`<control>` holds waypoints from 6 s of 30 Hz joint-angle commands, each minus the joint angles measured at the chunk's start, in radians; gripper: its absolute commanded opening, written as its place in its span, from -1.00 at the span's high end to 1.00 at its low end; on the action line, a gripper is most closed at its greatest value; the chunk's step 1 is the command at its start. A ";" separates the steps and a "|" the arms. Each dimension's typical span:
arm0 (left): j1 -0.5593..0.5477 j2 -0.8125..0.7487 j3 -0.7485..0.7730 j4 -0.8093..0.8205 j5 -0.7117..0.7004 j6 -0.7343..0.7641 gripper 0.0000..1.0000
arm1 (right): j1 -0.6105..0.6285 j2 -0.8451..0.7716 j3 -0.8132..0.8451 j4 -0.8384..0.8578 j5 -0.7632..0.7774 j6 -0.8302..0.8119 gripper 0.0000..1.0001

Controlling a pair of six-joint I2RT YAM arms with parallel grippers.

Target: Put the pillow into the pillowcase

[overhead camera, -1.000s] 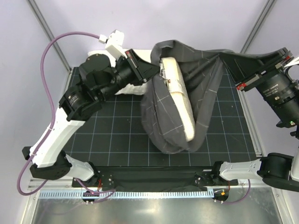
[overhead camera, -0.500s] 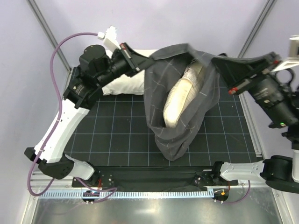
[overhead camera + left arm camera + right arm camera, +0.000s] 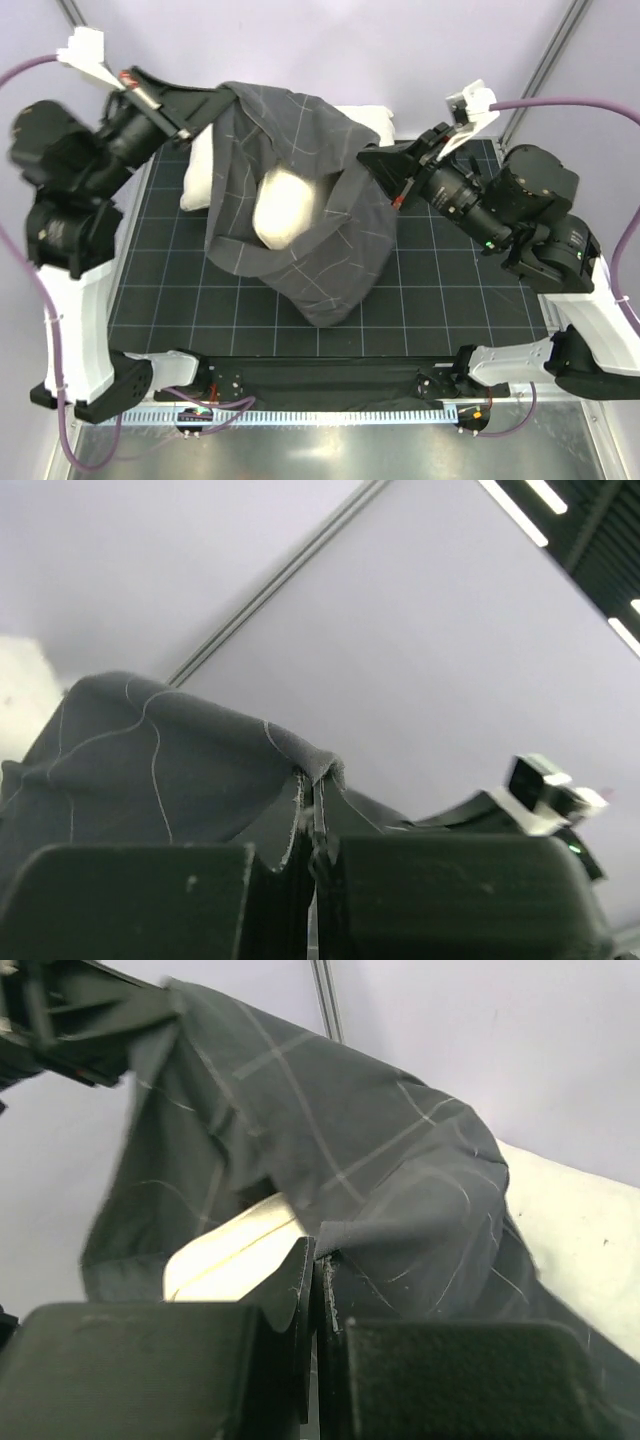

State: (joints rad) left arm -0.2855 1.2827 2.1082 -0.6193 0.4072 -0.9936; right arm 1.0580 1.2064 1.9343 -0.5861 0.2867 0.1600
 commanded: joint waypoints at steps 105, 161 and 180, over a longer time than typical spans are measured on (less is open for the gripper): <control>-0.004 0.242 -1.467 0.696 -0.473 -0.027 0.71 | -0.959 -0.029 -1.505 0.623 -0.328 0.800 0.57; 0.032 -0.763 -1.323 -0.115 -0.628 0.355 -0.99 | -0.747 -1.007 -1.272 -0.080 0.103 0.401 -0.85; 0.031 -0.180 -1.682 0.573 -0.663 -0.111 -0.97 | -1.077 -0.464 -1.385 0.200 -0.208 0.470 -0.95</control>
State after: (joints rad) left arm -0.2531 0.9802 0.4030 -0.2668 -0.2348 -1.0405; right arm 0.1081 0.6846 0.5911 -0.5373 0.2462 0.6308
